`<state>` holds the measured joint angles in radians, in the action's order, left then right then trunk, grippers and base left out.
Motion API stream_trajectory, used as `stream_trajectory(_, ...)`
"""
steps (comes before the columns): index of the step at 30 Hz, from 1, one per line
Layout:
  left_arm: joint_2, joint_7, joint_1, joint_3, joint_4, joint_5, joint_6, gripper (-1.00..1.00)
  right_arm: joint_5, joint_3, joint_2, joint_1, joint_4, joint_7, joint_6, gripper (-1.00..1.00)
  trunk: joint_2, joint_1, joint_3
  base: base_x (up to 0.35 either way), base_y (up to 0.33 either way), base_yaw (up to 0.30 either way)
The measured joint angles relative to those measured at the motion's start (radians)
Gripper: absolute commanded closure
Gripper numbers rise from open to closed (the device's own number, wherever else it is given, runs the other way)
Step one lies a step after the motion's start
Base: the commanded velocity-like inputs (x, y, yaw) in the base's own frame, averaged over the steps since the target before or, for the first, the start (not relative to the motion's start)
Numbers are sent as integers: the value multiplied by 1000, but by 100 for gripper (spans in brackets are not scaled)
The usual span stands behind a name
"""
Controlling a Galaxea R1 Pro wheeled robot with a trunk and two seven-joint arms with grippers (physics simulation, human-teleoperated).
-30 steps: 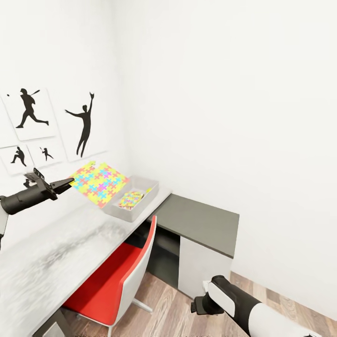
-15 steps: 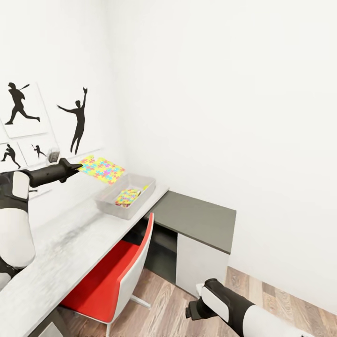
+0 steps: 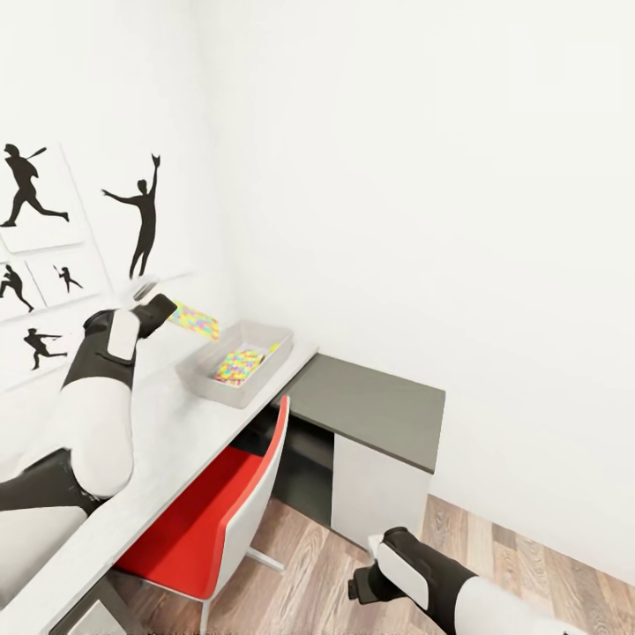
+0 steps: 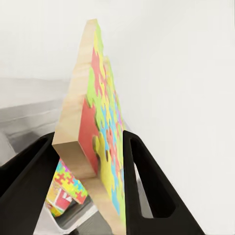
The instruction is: Put all the toys in the child's room - the three board games (two on the bed and one on the table), the two jigsaw puzzles on the table, and the tennis ball on the table - inside the toy box on the table in the child's room.
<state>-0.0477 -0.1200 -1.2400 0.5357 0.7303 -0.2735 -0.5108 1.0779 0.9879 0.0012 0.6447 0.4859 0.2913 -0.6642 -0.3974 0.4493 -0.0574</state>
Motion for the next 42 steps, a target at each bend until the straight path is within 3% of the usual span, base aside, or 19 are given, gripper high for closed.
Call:
stream_trajectory(2,9,-14,-1,-56,1,-1,41,100,-1,-1,6,0,-12,0,7,-100,0,0,-3,0,0,0)
stream_trajectory(6,34,-32,-11,-89,0,-4,71,100,-1,-1,9,0,-21,1,16,-100,0,0,-10,0,0,0)
stream_trajectory(10,42,-32,-22,-95,1,-3,-10,100,0,-2,9,1,-24,0,36,-100,0,0,-17,0,0,0)
stream_trajectory(14,43,10,-24,-97,3,-5,-77,100,1,-1,9,0,-24,2,40,-100,0,0,-23,0,0,0)
stream_trajectory(20,46,49,-21,-87,5,-5,-53,100,1,-1,9,-1,-24,2,43,-100,0,0,-33,0,0,0)
stream_trajectory(23,43,51,-20,-82,6,-30,-33,100,0,-1,8,-1,-24,2,43,-100,0,0,-38,0,0,0)
stream_trajectory(25,39,51,-20,-64,6,-82,-27,100,0,-2,8,-1,-24,2,44,-100,0,0,-41,0,0,0)
stream_trajectory(28,34,49,-19,0,6,-179,-22,100,-1,-2,8,-1,-24,2,46,-100,0,0,-46,0,0,0)
stream_trajectory(31,32,47,-17,53,6,-223,-22,100,-1,-2,8,-1,-24,2,46,-100,0,0,-51,0,0,0)
stream_trajectory(35,30,45,-15,108,3,-245,-21,100,-1,-2,8,-1,-24,2,47,-100,0,0,-58,11,0,0)
stream_trajectory(42,30,46,-13,124,1,-249,-15,100,-1,-2,8,-1,-24,2,47,-100,0,0,-70,183,0,0)
